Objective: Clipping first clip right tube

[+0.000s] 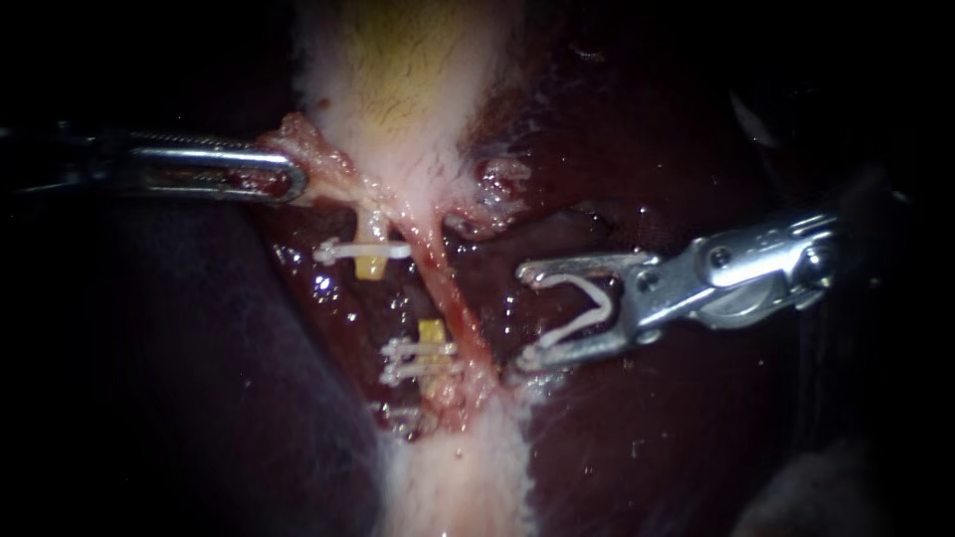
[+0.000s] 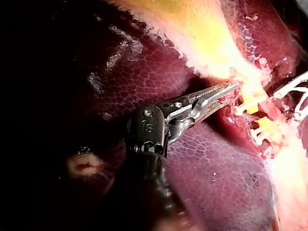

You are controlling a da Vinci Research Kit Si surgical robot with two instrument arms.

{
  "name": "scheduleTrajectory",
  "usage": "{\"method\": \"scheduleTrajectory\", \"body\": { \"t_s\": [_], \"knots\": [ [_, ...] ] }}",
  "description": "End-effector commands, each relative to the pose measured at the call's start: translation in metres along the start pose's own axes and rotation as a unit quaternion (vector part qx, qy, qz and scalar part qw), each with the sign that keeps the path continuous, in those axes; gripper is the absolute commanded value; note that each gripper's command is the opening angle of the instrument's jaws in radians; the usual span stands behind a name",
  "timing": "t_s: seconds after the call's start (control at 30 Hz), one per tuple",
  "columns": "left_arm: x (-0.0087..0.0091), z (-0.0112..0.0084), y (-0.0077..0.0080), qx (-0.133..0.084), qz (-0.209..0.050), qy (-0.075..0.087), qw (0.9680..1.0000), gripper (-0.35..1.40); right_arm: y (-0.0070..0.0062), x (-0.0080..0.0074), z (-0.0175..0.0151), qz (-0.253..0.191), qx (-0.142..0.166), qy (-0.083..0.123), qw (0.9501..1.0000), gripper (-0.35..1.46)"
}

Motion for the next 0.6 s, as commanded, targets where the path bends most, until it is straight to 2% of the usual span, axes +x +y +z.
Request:
{"method": "scheduleTrajectory", "body": {
  "t_s": [0.03, 0.27, 0.4, 0.6],
  "knots": [
    [0.0, 0.0, 0.0, 0.0, 0.0, 0.0, 1.0, -0.35, 0.0, -0.0001, 0.0005, 0.004, 0.0, 0.001, 1.0, 0.5],
    [0.0, 0.0002, 0.0, 0.001, 0.0, 0.0, 1.0, -0.35, 0.0002, -0.0006, 0.0035, 0.025, 0.017, 0.025, 0.9993, 0.5],
    [0.0, 0.0003, 0.0, 0.001, 0.0, 0.0, 1.0, -0.35, 0.0003, -0.0002, 0.0048, 0.039, 0.028, 0.046, 0.9978, 0.49],
    [0.0, 0.0004, 0.0, 0.001, 0.0, 0.0, 1.0, -0.35, 0.0001, 0.0006, 0.0059, 0.054, 0.052, 0.059, 0.9955, 0.48]
  ]
}}
